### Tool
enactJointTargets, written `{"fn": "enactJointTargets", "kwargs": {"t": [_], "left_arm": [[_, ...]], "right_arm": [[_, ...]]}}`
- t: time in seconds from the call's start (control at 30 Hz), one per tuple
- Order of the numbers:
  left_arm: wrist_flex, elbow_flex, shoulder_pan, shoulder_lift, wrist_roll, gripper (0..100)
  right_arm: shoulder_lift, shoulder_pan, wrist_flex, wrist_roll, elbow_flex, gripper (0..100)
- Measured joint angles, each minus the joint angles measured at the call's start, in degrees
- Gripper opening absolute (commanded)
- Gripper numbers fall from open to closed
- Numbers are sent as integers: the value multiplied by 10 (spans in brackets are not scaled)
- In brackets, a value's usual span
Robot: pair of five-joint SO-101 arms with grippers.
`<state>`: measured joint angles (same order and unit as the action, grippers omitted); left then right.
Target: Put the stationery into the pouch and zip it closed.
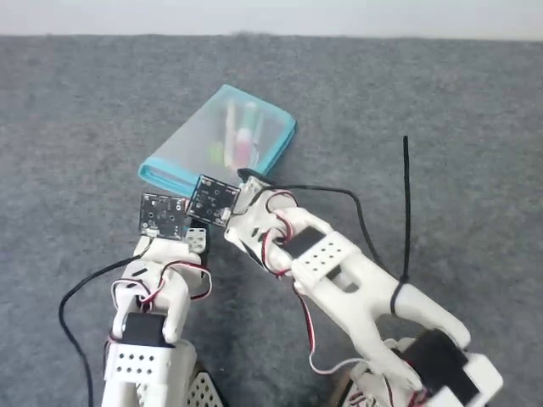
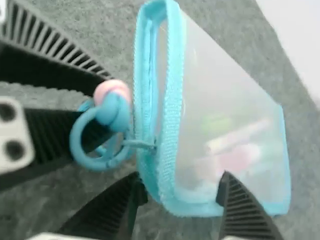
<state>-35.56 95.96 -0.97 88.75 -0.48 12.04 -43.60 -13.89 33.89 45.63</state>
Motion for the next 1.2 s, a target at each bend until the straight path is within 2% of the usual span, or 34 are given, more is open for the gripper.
{"fn": "enactJointTargets", "kwargs": {"t": [0.07, 0.47, 0.7, 0.83, 1.2], "left_arm": [[-1, 0, -1, -1, 0, 10], [0, -11, 4, -1, -8, 10], [0, -11, 7, -1, -8, 10], [0, -11, -1, -1, -8, 10], [0, -11, -2, -1, -8, 10]], "right_arm": [[-16, 3, 0, 17, -18, 1], [-50, 52, 15, 27, -47, 6], [-47, 93, -25, -18, -47, 6], [-14, 116, -43, -43, -39, 6], [110, 133, -45, -45, 83, 6]]}}
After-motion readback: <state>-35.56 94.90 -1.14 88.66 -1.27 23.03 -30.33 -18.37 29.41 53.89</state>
